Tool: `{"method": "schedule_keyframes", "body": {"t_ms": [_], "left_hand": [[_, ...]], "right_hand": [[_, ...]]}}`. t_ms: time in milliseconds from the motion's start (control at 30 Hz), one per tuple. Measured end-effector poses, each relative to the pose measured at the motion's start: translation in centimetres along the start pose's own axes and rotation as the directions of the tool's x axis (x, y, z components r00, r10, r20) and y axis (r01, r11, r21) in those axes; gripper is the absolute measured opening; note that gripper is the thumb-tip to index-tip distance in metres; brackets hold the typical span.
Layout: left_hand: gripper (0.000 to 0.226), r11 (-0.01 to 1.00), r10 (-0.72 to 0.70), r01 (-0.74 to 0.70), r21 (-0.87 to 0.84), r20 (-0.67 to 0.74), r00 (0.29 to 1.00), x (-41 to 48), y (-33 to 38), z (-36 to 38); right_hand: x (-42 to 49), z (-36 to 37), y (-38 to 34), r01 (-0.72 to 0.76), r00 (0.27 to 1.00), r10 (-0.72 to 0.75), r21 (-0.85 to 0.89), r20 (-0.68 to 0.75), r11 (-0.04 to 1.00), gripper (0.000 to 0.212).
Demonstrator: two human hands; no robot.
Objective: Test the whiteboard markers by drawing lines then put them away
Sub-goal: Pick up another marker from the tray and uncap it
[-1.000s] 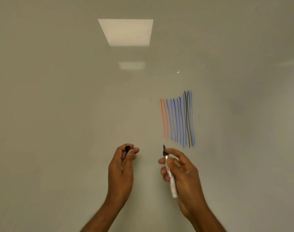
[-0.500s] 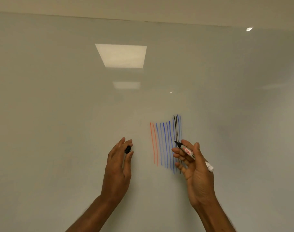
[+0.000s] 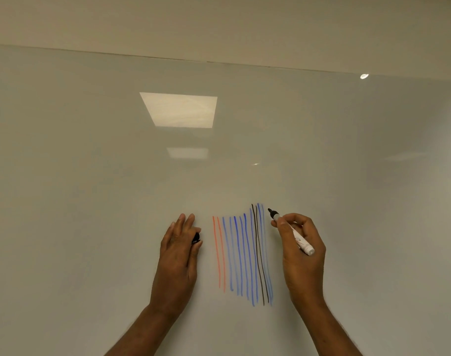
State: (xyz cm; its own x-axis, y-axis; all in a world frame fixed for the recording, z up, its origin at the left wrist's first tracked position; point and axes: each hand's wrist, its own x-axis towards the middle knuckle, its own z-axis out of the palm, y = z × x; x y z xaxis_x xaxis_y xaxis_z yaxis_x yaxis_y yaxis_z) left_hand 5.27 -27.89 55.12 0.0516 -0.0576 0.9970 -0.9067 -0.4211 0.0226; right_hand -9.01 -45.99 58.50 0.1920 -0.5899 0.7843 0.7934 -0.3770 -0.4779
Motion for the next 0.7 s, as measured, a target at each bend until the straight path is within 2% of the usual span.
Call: {"method": "schedule_keyframes", "body": {"t_ms": [367,533,700], "left_hand": [[0.045,0.997,0.054,-0.050,0.050,-0.068,0.996,0.1,-0.3,0.6],[0.043,0.994,0.076,-0.070,0.087,-0.075,0.994,0.1,-0.4,0.7],[0.043,0.991,0.082,-0.075,0.107,-0.068,0.994,0.1,-0.5,0.8]], "right_hand": [[1.8,0.2,1.1,0.087,0.994,-0.084,-0.037,0.075,0.996,0.012],[-0.6,-1.3,2.8,0.063,0.996,-0.060,-0.058,0.065,0.996,0.014],[-3.7,-3.5,4.6,-0.020,0.998,0.023,-0.062,0.056,0.998,0.014]]}}
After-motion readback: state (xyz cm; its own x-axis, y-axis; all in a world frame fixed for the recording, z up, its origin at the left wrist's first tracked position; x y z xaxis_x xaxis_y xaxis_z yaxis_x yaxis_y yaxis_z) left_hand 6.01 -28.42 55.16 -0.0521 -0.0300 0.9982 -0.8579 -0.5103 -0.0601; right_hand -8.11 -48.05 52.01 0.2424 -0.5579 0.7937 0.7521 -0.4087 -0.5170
